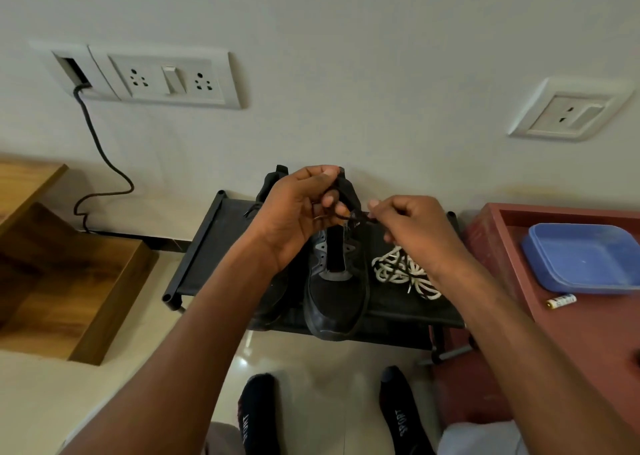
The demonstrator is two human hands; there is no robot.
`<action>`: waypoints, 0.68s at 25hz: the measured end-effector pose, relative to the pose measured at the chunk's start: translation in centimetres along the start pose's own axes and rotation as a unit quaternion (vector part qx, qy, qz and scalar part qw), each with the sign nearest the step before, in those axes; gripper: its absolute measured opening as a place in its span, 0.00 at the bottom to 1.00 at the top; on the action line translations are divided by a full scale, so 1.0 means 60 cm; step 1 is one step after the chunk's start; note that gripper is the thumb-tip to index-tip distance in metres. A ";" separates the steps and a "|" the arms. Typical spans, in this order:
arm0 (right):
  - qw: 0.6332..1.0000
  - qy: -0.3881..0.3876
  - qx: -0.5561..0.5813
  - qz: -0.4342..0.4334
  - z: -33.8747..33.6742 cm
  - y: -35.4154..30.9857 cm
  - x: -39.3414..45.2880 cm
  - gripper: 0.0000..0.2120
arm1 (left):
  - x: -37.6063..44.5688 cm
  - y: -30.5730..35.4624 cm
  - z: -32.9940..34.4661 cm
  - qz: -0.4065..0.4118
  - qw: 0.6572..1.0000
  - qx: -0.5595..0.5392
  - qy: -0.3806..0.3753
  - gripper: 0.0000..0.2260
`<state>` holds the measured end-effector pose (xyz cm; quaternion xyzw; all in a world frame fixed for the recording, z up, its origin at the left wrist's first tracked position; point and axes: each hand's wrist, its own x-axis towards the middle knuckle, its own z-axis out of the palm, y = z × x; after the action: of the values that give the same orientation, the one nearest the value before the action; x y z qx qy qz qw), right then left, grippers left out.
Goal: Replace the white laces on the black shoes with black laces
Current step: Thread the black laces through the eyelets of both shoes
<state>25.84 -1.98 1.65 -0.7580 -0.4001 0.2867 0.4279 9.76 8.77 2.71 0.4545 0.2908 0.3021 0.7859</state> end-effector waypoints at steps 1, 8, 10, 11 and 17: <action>0.999 0.031 0.001 -0.007 -0.006 0.002 0.001 0.11 | -0.001 0.000 0.002 -0.004 1.000 -0.010 -0.004 0.06; 0.992 -0.083 0.088 -0.040 0.016 -0.012 -0.006 0.07 | -0.001 -0.012 0.003 -0.009 0.999 0.010 -0.043 0.10; 0.992 -0.063 0.098 -0.039 0.010 -0.010 -0.003 0.05 | -0.001 -0.012 0.002 -0.015 0.997 0.032 -0.063 0.09; 0.992 -0.063 0.097 -0.045 0.005 -0.008 -0.001 0.06 | 0.000 -0.013 0.002 -0.016 0.996 0.041 -0.071 0.09; 0.991 -0.058 0.112 -0.044 0.006 -0.011 -0.005 0.04 | -0.001 -0.014 -0.003 -0.019 0.994 0.084 -0.072 0.05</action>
<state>25.16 -1.87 2.10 -0.6693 -0.4226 0.3536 0.4985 9.79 8.47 1.89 0.5335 0.2664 0.2283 0.7696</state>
